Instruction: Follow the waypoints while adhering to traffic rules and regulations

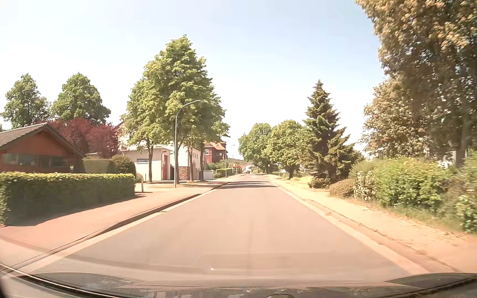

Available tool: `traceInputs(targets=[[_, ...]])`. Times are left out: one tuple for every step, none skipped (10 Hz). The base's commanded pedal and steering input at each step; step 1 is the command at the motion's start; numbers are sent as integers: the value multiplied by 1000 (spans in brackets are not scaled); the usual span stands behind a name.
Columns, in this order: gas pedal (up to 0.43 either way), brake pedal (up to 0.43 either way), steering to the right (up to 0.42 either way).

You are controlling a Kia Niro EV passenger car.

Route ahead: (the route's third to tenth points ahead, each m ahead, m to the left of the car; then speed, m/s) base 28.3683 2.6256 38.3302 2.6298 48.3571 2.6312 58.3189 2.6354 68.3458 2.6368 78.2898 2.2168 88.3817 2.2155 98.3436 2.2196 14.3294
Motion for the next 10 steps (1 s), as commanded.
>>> traceInputs(targets=[[197,0,4],[197,0,3],[197,0,3],[197,0,2],[197,0,2],[197,0,2],[197,0,1],[197,0,0],[197,0,1],[197,0,0]])
